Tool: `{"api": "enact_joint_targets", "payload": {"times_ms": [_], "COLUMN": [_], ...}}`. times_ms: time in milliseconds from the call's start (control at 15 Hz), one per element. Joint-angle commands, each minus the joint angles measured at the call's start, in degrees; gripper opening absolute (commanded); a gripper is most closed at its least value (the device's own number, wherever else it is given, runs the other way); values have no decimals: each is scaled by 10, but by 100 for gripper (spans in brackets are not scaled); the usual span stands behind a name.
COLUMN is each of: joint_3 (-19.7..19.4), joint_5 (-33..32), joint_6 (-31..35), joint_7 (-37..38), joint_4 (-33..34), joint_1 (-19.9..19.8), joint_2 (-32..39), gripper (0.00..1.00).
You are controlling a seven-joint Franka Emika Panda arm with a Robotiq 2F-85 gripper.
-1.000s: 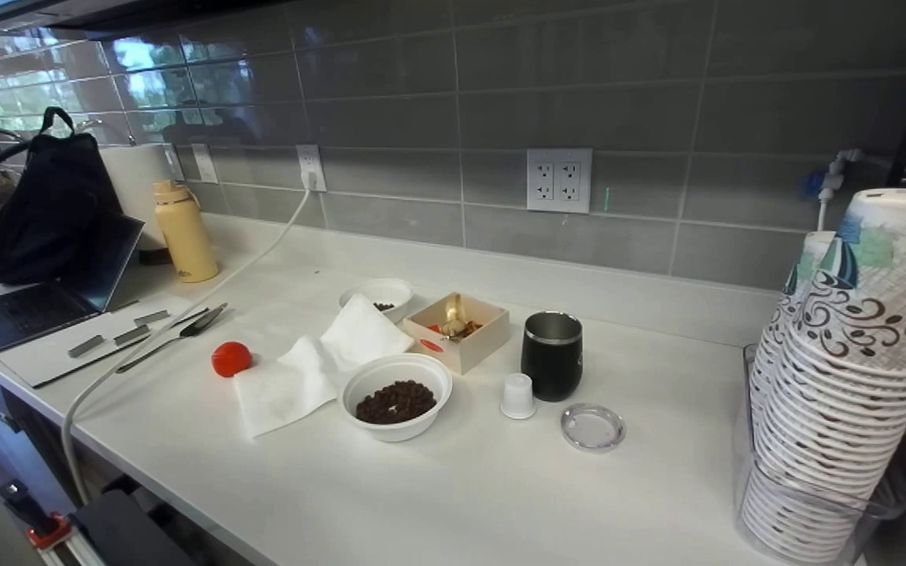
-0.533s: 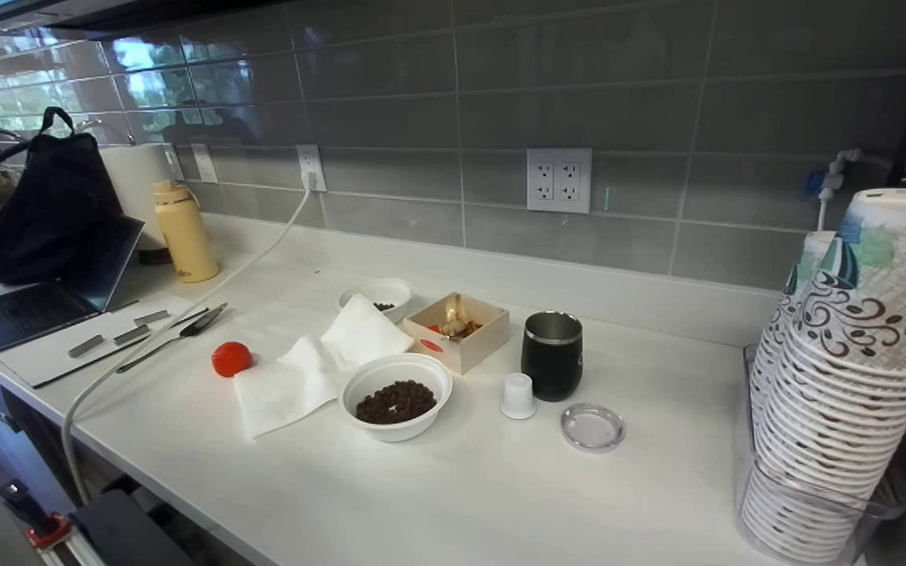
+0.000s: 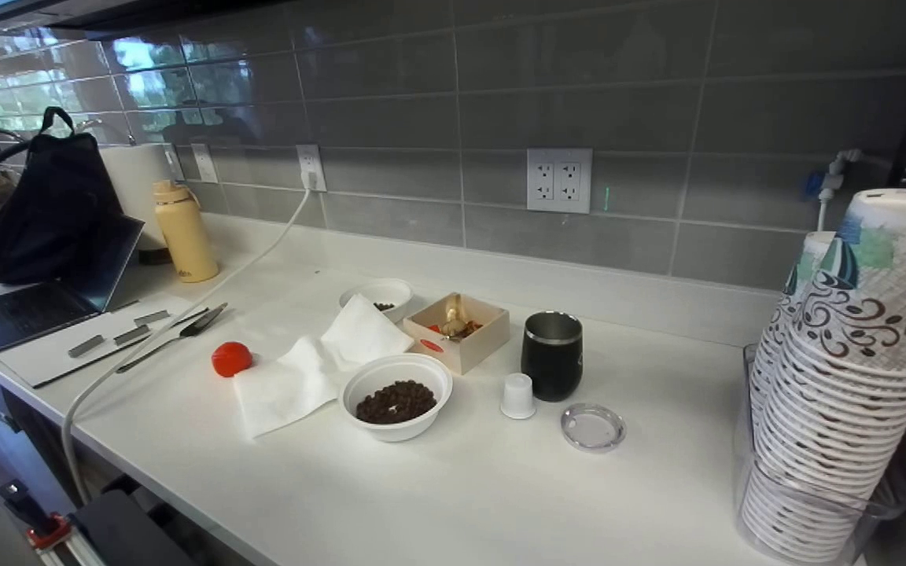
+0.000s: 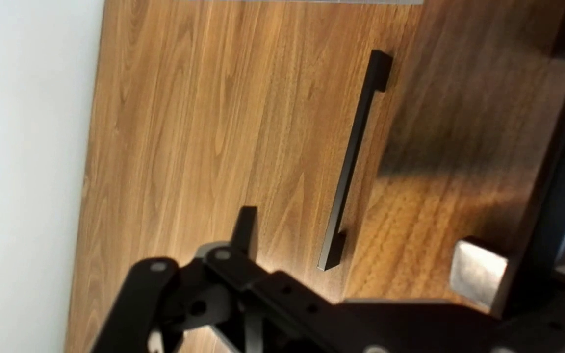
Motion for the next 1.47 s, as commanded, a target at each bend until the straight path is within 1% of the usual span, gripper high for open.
{"api": "enact_joint_targets", "payload": {"times_ms": [0, 600, 1400], "joint_3": [-11, -25, -45], "joint_5": [-22, -35, -43], "joint_6": [-31, -52, -73], "joint_7": [-21, -20, -20], "joint_4": [-49, -112, -170], "joint_1": [-28, -53, -74], "joint_2": [-67, -166, -252], "gripper": [100, 100, 100]}}
